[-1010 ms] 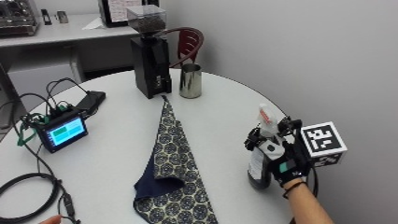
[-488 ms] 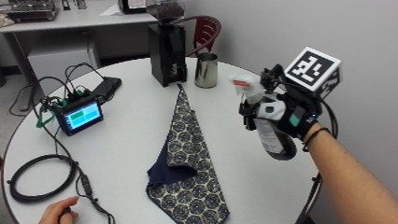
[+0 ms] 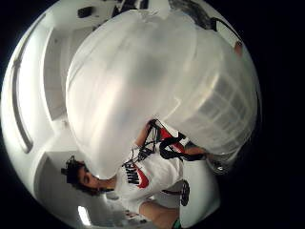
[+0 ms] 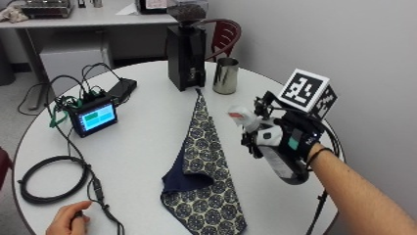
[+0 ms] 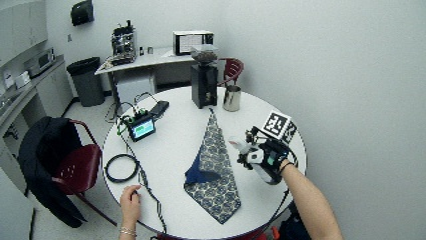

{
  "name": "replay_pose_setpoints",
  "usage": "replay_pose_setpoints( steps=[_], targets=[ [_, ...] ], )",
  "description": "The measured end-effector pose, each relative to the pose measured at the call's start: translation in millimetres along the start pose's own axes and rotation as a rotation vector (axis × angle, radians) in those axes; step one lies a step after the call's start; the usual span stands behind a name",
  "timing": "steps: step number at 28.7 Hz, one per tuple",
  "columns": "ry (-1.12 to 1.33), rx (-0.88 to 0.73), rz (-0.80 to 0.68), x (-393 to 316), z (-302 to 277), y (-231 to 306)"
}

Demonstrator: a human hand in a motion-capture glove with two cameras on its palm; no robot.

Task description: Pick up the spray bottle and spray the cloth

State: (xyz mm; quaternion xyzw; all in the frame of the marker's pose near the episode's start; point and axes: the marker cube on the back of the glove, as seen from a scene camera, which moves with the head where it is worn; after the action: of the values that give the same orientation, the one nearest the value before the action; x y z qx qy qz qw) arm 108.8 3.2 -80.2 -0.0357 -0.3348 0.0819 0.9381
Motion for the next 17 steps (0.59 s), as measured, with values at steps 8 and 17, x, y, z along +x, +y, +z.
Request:
replay_pose_setpoints(
  steps=[8,17],
  targets=[
    [-0.064,-0.048,0.018,20.4,26.7,4.0],
    [-0.023,0.05,-0.039,-25.4,-19.8,3.0]
  ],
)
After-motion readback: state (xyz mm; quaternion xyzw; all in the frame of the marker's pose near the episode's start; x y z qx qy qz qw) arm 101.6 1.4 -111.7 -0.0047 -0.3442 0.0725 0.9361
